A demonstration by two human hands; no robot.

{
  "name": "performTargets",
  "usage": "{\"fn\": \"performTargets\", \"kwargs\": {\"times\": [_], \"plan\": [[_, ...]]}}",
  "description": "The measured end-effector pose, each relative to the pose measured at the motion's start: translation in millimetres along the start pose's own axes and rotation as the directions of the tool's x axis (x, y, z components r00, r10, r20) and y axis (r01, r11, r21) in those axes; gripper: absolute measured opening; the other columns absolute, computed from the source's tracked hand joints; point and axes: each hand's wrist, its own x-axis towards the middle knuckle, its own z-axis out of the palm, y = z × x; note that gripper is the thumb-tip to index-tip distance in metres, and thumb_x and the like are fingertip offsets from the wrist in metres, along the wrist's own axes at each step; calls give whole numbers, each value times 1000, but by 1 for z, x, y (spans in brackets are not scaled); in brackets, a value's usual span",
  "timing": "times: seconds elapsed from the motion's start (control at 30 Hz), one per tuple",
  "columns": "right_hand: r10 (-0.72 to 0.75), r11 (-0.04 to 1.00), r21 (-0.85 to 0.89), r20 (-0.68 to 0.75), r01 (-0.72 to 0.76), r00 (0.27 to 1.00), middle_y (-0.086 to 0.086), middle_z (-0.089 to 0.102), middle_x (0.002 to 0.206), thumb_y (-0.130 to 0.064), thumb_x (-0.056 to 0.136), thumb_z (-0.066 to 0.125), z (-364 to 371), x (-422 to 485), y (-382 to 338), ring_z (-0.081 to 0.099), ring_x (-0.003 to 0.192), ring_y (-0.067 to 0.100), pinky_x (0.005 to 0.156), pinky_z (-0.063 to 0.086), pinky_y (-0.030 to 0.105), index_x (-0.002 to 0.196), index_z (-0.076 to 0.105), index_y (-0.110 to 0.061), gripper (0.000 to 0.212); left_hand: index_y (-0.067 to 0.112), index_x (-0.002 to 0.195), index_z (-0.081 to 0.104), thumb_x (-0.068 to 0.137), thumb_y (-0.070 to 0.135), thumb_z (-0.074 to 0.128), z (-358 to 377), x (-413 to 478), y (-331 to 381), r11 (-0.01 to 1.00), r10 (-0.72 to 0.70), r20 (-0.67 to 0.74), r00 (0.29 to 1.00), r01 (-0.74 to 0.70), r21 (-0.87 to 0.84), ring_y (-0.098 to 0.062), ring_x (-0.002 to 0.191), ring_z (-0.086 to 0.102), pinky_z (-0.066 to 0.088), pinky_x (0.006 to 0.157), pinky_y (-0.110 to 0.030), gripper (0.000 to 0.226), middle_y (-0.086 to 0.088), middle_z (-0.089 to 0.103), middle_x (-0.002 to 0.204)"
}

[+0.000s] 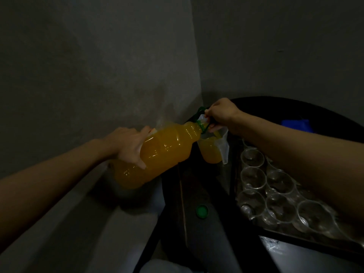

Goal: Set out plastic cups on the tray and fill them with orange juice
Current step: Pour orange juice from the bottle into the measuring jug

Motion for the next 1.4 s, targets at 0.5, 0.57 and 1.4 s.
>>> {"fn": "performTargets", "kwargs": {"times": [0.5,0.57,1.4], "plan": [[-26,999,-30,6,26,1000,17,62,86,-11,104,50,1,3,0,65,72,25,55,60,31,99,64,5,22,23,148,16,66,65,82,-2,-1,-5,1000,-3,14,1000,4,-17,-32,108,64,40,79,-34,114,-12,63,124],[-30,999,-26,8,30,1000,16,62,84,-12,104,50,1,4,0,65,71,24,56,60,31,100,64,5,22,23,148,16,64,67,82,-1,-1,-6,1000,-2,-11,1000,3,5,-33,110,64,43,82,-37,116,-12,63,125],[-48,999,-4,-11,48,999,15,63,82,-14,103,52,2,6,-4,64,68,23,68,63,41,91,64,2,24,22,150,15,64,72,79,-19,-4,-16,999,11,25,1000,-12,48,-32,114,61,48,89,-39,119,-10,60,133]]}}
